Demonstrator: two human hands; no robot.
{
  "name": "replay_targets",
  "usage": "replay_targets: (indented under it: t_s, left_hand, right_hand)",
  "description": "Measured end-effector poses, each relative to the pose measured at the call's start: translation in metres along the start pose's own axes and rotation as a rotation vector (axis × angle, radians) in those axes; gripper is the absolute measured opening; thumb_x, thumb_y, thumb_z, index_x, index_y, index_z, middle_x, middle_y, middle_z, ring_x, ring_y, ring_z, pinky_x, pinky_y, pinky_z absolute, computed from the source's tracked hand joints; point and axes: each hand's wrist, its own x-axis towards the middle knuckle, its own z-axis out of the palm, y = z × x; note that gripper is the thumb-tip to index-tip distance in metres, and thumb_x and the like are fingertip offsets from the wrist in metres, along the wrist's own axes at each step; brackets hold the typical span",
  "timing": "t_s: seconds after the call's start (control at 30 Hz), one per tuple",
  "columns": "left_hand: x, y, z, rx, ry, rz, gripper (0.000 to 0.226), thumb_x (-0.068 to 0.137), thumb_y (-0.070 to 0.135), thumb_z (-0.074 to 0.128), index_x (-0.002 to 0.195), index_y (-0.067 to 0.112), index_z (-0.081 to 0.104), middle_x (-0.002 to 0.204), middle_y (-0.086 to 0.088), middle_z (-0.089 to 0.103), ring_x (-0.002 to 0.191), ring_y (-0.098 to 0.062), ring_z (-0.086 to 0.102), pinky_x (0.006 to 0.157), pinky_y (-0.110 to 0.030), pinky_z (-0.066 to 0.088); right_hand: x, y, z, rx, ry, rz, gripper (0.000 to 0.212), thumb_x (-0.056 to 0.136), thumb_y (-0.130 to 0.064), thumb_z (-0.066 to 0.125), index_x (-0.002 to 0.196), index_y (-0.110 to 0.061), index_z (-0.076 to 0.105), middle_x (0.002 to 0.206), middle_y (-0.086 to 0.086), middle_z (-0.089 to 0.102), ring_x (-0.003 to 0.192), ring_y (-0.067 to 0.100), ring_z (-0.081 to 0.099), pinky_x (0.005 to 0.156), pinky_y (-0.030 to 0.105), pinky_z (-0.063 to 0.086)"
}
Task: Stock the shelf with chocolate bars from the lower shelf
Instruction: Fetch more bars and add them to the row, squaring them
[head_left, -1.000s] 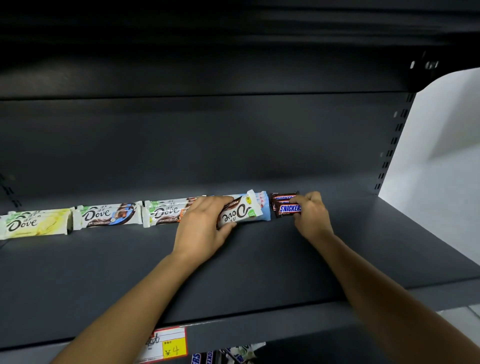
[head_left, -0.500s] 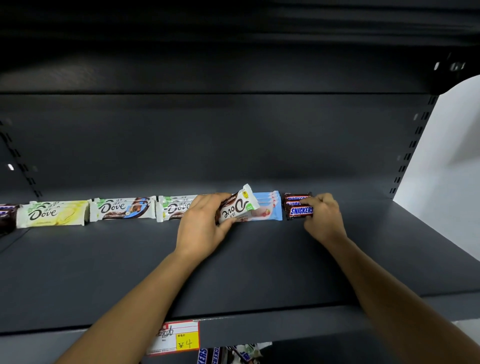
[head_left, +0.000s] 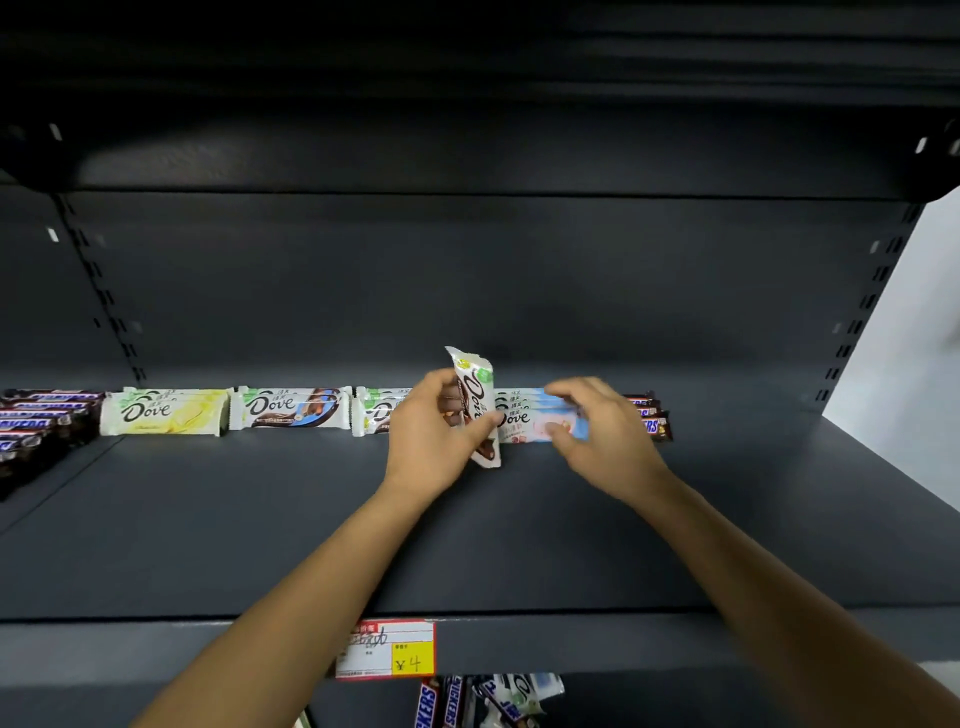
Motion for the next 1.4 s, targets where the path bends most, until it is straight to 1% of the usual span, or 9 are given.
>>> replay_targets:
  t_s: [0.2, 0.3, 0.47, 0.6, 0.7, 0.8, 1.1, 1.2, 1.4]
  left_hand:
    - [0.002, -0.003, -0.017, -0.561, -0.068, -0.46, 0.04, 0.064, 0.028, 0.083, 0.079, 0.012, 0.05, 0.08, -0.009, 0.063, 0.081, -0.023, 0.068, 0.084, -0.037, 0.056]
    - [0.001, -0.006, -0.035, -0.684, -0.092, -0.602, 0.031, 0.077, 0.026, 0.077, 0.087, 0.012, 0.052, 0.091, -0.011, 0.067, 0.08, -0.013, 0.067, 0.076, -0.023, 0.056]
    - [0.0, -0.019, -0.065, -0.744, -0.107, -0.682, 0.027, 0.082, 0.026, 0.072, 0.097, 0.007, 0.06, 0.098, -0.011, 0.071, 0.083, -0.011, 0.068, 0.074, -0.02, 0.055]
    - [-0.001, -0.037, -0.084, -0.708, -0.178, -0.796, 0.022, 0.085, 0.028, 0.067, 0.09, 0.008, 0.065, 0.079, -0.007, 0.068, 0.074, -0.014, 0.066, 0.062, -0.019, 0.055]
    - [0.001, -0.054, -0.102, -0.635, -0.245, -0.866, 0.018, 0.089, 0.026, 0.063, 0.092, 0.008, 0.064, 0.079, -0.007, 0.07, 0.072, -0.016, 0.068, 0.053, -0.02, 0.054]
    - [0.007, -0.067, -0.12, -0.534, -0.246, -0.849, 0.006, 0.089, 0.014, 0.061, 0.085, 0.01, 0.059, 0.075, -0.005, 0.063, 0.063, -0.014, 0.065, 0.054, -0.021, 0.056]
    - [0.034, -0.09, -0.122, -0.147, -0.218, -0.556, 0.032, 0.082, 0.005, 0.066, 0.059, 0.015, 0.047, 0.058, -0.005, 0.057, 0.049, -0.012, 0.057, 0.06, -0.025, 0.057]
    - [0.045, -0.096, -0.115, -0.07, -0.19, -0.509, 0.033, 0.075, 0.013, 0.07, 0.051, 0.017, 0.049, 0.048, 0.002, 0.058, 0.056, -0.019, 0.063, 0.077, -0.038, 0.058]
    - [0.058, -0.099, -0.103, -0.006, -0.167, -0.443, 0.039, 0.078, 0.017, 0.069, 0.045, 0.017, 0.048, 0.045, 0.006, 0.056, 0.066, -0.022, 0.069, 0.077, -0.039, 0.058]
  right_hand:
    - [0.005, -0.063, 0.029, 0.127, -0.183, -0.04, 0.06, 0.073, -0.023, 0.075, 0.127, -0.023, 0.047, 0.124, -0.007, 0.054, 0.112, 0.012, 0.052, 0.09, 0.022, 0.039]
    - [0.007, -0.078, 0.041, 0.051, -0.214, -0.04, 0.062, 0.077, -0.017, 0.068, 0.132, -0.024, 0.04, 0.131, -0.006, 0.048, 0.118, 0.017, 0.048, 0.095, 0.031, 0.041]
    - [0.005, -0.098, 0.061, -0.1, -0.162, -0.096, 0.056, 0.08, -0.019, 0.064, 0.132, -0.024, 0.041, 0.125, -0.004, 0.049, 0.112, 0.019, 0.05, 0.085, 0.034, 0.047]
    - [0.0, -0.11, 0.081, -0.25, -0.119, -0.183, 0.05, 0.076, -0.028, 0.071, 0.121, -0.017, 0.054, 0.111, 0.003, 0.058, 0.104, 0.025, 0.057, 0.075, 0.034, 0.049]
    - [-0.003, -0.119, 0.094, -0.277, -0.205, -0.15, 0.051, 0.081, -0.032, 0.065, 0.128, -0.019, 0.049, 0.117, 0.002, 0.055, 0.11, 0.023, 0.051, 0.086, 0.034, 0.045]
    - [-0.003, -0.123, 0.103, -0.316, -0.279, -0.123, 0.047, 0.085, -0.028, 0.059, 0.13, -0.022, 0.045, 0.123, -0.002, 0.054, 0.113, 0.019, 0.046, 0.094, 0.029, 0.037]
    - [0.024, -0.118, 0.115, -0.494, -0.247, -0.087, 0.037, 0.083, -0.013, 0.052, 0.119, -0.018, 0.047, 0.112, 0.0, 0.06, 0.109, 0.023, 0.049, 0.094, 0.032, 0.031]
    - [0.035, -0.111, 0.122, -0.495, -0.214, -0.054, 0.039, 0.079, -0.01, 0.055, 0.117, -0.016, 0.05, 0.114, 0.002, 0.058, 0.11, 0.025, 0.048, 0.096, 0.033, 0.032]
    - [0.045, -0.096, 0.137, -0.509, -0.146, -0.01, 0.041, 0.065, 0.0, 0.065, 0.105, -0.011, 0.059, 0.098, 0.008, 0.06, 0.092, 0.031, 0.056, 0.08, 0.039, 0.046]
